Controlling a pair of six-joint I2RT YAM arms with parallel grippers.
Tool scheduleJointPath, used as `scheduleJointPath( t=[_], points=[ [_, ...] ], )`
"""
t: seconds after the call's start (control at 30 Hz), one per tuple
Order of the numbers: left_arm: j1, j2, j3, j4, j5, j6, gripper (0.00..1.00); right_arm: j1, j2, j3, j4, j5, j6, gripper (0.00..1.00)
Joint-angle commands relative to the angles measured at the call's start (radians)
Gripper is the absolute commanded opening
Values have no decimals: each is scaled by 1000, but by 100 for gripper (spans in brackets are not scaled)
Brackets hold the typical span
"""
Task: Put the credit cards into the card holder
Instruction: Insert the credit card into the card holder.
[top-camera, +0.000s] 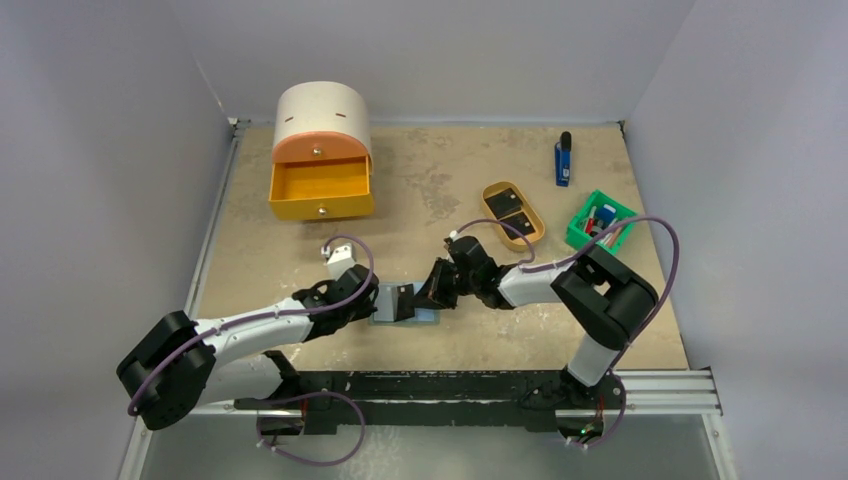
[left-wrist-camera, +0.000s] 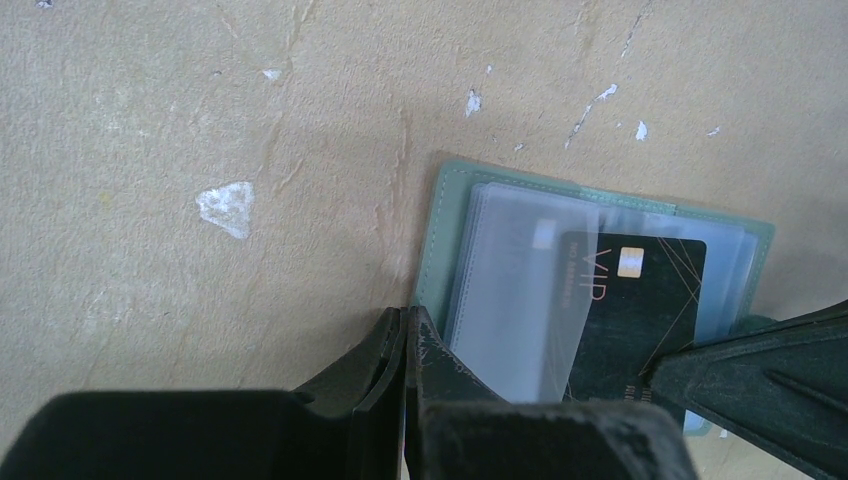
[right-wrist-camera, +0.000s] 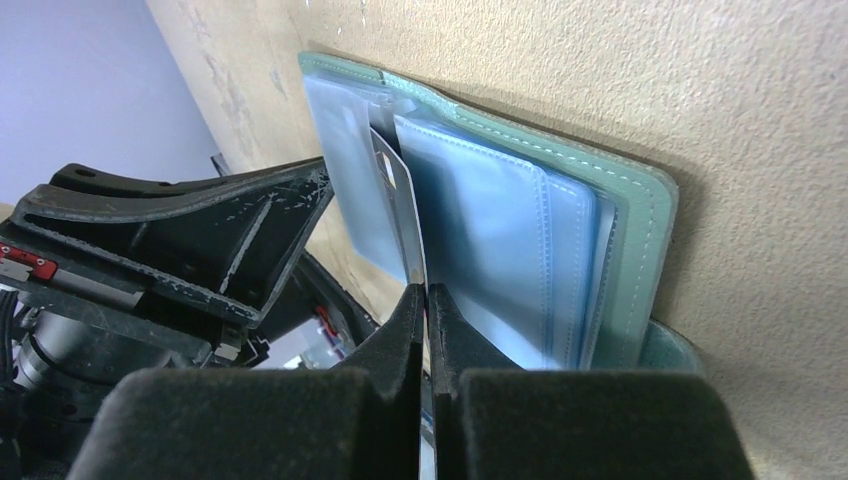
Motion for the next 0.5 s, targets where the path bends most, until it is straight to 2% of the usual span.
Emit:
scheduleJointPath(
  t=[0.0,0.47],
  points=[
    [1,-10,-17,39,30,-23,0,2,-32,-19,-35,75,21,0],
    [1,-1,-30,75,57,-32,0,5,17,30,11,59,-1,0]
  ],
)
